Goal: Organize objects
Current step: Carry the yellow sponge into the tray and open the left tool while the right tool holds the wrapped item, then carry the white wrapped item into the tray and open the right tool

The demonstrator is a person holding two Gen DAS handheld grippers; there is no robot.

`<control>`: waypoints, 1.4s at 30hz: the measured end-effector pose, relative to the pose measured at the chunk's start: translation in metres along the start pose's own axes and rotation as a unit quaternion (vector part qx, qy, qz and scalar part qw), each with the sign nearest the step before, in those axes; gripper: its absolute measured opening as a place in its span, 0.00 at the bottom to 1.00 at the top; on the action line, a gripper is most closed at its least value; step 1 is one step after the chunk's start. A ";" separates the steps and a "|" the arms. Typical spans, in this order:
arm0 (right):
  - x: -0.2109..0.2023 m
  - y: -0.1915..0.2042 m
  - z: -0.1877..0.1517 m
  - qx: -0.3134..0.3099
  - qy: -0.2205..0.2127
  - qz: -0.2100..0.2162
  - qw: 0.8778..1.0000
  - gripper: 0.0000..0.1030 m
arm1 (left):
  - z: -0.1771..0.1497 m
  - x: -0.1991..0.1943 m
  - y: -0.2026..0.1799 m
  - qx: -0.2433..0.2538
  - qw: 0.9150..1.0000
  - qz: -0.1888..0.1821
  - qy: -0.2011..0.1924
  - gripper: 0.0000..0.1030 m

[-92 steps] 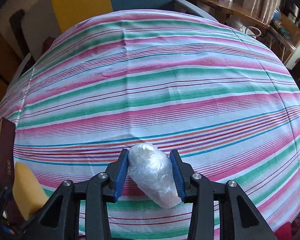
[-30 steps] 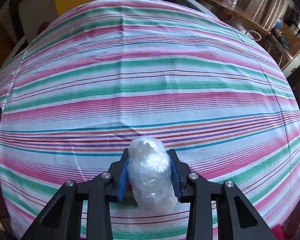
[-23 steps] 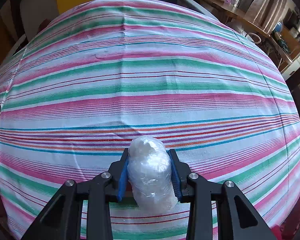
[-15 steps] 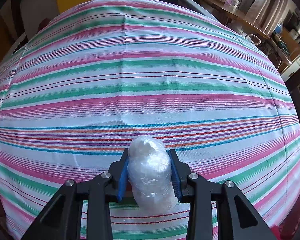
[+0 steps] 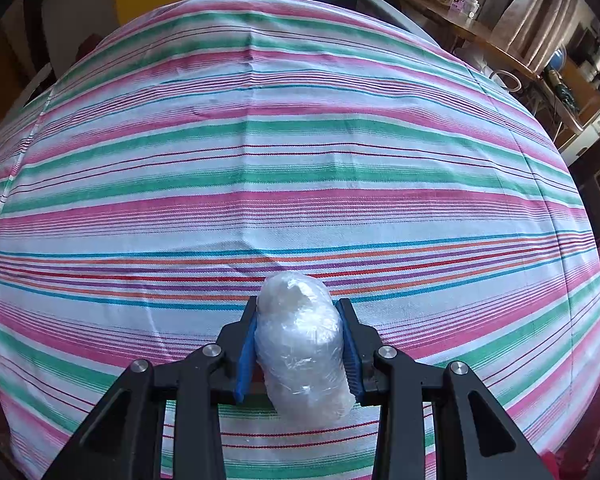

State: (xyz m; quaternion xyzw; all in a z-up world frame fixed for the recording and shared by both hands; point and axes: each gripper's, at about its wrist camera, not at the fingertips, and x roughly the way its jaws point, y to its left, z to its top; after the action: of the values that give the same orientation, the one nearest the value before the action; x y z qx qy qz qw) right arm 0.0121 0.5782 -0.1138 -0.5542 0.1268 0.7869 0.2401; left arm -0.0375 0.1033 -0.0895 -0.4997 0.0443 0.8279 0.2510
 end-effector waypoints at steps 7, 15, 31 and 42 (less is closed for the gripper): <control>0.001 -0.004 0.000 -0.002 0.000 0.000 1.000 0.37 | -0.001 -0.009 0.004 0.002 1.000 0.005 -0.009 0.78; 0.001 0.004 0.000 -0.008 -0.005 -0.011 1.000 0.36 | -0.003 -0.048 0.020 -0.021 0.997 0.042 -0.069 0.78; -0.135 0.203 -0.025 -0.169 -0.114 0.161 0.966 0.36 | -0.005 -0.077 0.061 -0.079 0.982 0.119 -0.124 0.76; -0.111 0.369 -0.053 -0.307 -0.081 0.171 0.933 0.36 | -0.017 -0.086 0.070 -0.098 0.982 0.095 -0.134 0.76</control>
State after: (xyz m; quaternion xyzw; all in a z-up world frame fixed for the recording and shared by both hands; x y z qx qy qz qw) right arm -0.1061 0.2125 -0.0538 -0.5049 -0.0481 0.8589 -0.0707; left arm -0.0238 0.0051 -0.0372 -0.4003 -0.0236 0.9075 0.1248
